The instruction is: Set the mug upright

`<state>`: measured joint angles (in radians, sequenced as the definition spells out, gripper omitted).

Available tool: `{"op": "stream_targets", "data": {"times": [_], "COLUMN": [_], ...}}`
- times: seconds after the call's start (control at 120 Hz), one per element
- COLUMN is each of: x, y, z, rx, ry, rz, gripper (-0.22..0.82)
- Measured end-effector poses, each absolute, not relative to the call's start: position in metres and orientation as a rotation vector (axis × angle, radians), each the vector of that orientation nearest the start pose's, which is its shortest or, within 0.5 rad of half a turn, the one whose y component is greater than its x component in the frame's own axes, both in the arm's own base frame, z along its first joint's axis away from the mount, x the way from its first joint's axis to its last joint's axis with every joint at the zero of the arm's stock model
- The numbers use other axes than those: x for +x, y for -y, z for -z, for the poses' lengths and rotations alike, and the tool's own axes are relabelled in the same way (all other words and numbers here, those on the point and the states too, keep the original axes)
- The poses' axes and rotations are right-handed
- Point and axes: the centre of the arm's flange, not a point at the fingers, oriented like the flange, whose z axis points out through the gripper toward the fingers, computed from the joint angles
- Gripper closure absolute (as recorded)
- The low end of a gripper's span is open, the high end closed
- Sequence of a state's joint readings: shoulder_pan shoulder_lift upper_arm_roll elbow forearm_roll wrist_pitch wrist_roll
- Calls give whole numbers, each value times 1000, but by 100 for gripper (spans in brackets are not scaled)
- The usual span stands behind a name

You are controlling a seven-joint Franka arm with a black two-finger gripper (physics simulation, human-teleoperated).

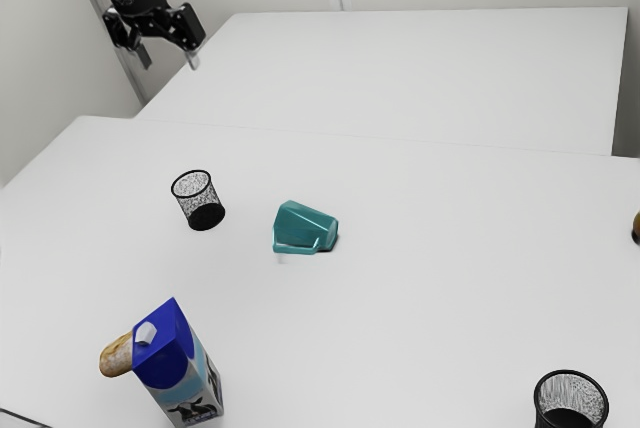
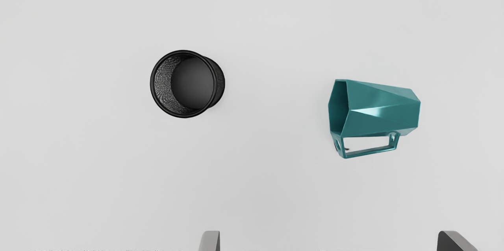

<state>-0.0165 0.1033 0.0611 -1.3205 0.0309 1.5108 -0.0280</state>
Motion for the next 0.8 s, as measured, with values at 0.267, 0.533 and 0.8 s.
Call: {"op": "stream_targets", "data": {"times": [0.267, 0.533, 0.8], "x": [614, 608, 613], "y": [-11, -13, -58], "z": [-606, -402, -349], "rx": [-3268, -3809, -3902], "ry": [87, 489, 558], "rz": [42, -163, 124], "gripper": [0, 0, 0]}}
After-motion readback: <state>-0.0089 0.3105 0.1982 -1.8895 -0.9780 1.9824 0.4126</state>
